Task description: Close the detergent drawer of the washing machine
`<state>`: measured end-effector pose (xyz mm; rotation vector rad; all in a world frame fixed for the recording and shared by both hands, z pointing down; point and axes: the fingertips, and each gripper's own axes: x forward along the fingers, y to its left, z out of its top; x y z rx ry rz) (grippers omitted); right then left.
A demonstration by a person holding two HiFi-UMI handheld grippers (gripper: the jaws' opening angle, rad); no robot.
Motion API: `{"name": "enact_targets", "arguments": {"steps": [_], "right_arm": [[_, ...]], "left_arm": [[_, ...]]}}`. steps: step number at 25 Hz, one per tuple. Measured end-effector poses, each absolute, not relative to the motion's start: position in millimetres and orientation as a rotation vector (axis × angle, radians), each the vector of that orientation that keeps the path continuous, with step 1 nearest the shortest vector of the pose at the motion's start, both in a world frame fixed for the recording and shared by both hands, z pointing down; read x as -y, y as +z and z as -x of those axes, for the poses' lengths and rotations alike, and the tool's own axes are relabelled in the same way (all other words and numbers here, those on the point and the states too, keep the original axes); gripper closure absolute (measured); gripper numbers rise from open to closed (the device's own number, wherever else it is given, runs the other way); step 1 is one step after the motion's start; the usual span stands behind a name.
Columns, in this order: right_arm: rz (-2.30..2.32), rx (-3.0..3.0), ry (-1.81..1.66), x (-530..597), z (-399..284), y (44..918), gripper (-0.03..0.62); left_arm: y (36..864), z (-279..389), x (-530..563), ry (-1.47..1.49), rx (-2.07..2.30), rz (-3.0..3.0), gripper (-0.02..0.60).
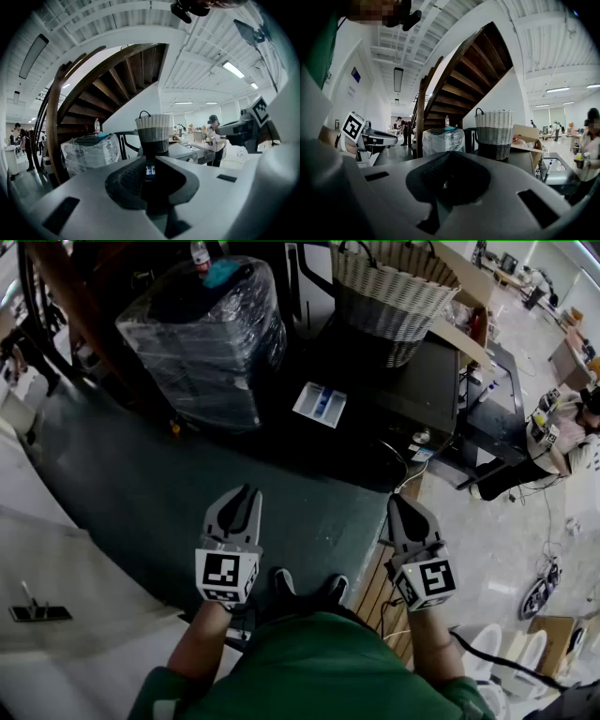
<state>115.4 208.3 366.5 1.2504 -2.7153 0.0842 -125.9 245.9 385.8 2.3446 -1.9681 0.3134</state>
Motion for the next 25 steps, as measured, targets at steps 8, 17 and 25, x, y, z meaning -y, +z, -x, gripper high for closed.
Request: {"name": "enact_targets", "arguments": {"steps": [8,17,25], "right_arm": [[-1.291,2.707,0.126,-218.8,-107.0,366.1,0.576],[-1.453,2.678,0.145,-215.6,-100.5,355.1,0.576],[-1.483,2.623,0.091,-218.0,-69.6,356.0,0.576]], "left_arm": [[387.4,143.6,-254.5,0.295,1.957,-2.335,0.508],[381.4,178.2,-251.9,0.212,1.953,-2.355,0.508],[393.3,211.3,-241.9,0.154,1.903,-2.352,0.508]]}}
